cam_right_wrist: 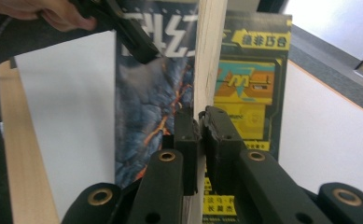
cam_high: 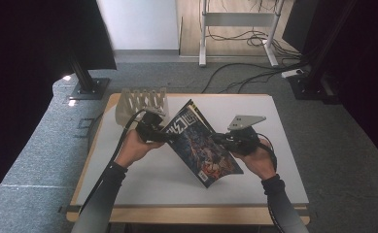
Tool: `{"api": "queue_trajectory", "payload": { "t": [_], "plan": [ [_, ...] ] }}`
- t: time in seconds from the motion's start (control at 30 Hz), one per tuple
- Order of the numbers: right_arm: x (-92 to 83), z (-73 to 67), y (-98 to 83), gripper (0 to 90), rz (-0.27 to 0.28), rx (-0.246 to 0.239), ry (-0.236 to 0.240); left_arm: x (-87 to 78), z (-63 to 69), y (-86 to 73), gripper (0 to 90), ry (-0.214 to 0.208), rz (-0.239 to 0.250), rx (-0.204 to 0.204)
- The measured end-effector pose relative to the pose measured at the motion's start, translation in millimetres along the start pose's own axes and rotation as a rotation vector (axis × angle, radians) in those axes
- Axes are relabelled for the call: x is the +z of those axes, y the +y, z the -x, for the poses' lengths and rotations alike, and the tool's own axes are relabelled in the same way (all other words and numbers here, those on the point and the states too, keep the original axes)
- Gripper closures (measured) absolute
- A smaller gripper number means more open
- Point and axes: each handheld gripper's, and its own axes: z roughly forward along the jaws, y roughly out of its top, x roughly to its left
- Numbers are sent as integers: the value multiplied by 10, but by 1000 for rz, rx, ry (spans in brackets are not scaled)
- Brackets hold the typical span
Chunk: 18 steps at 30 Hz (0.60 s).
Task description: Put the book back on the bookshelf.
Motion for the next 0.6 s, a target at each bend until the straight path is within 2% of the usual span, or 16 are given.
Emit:
{"api": "queue_trajectory", "payload": {
  "t": [0.2, 0.33, 0.5, 0.6],
  "plan": [
    [-25, 70, -46, 823, 4, 18, -53, -152, 136, 151, 721, 25, 13, 74],
    [-36, 121, -95, 823, 12, 41, -72, -248, 254, 241, 755, 47, 12, 130],
    [-34, 155, -152, 825, 13, 40, -101, -334, 416, 320, 782, 93, 22, 223],
    [-11, 169, -194, 827, -6, 32, -122, -386, 493, 358, 824, 111, 37, 264]
  ]
}}
